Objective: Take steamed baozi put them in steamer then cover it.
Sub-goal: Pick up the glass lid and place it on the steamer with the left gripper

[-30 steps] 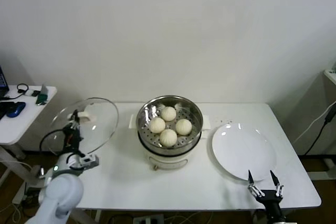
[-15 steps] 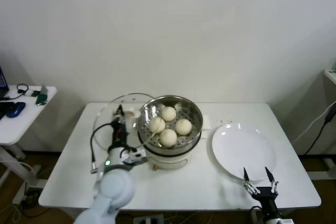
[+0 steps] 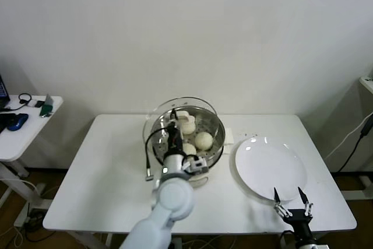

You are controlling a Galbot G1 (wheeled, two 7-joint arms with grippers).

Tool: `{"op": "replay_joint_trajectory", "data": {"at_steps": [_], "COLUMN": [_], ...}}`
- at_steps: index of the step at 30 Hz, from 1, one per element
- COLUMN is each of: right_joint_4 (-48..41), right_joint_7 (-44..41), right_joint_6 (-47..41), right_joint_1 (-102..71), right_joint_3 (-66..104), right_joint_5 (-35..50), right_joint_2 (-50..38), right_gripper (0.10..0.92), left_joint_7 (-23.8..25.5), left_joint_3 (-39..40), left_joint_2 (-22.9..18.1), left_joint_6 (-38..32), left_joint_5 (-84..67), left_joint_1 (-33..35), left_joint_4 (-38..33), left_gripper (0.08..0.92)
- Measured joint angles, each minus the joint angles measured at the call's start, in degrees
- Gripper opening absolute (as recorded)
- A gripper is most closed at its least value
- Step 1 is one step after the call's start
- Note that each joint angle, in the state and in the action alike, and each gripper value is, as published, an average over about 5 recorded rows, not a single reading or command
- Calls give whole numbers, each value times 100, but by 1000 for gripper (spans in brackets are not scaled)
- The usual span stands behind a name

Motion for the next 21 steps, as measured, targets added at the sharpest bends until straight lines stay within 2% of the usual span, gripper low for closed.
{"op": "replay_joint_trajectory", "data": {"at_steps": [9,21], "right_joint_4": [-58,-120], "right_joint_7": [0,-11], "right_joint_6": [43,115], "right_joint_1": [20,15], "right_joint_3": [2,9], "right_joint_5": [16,32], "right_joint_2": [10,10], "right_gripper": [823,823], "left_joint_7": [234,537], "left_joint_3": [233,236], "left_joint_2": [-376,-419], "left_joint_6": [-2,-5], "left_joint_5": [464,956], "left_joint_1": [-184,-342], "left_joint_4": [494,891], "left_gripper": [140,140]}}
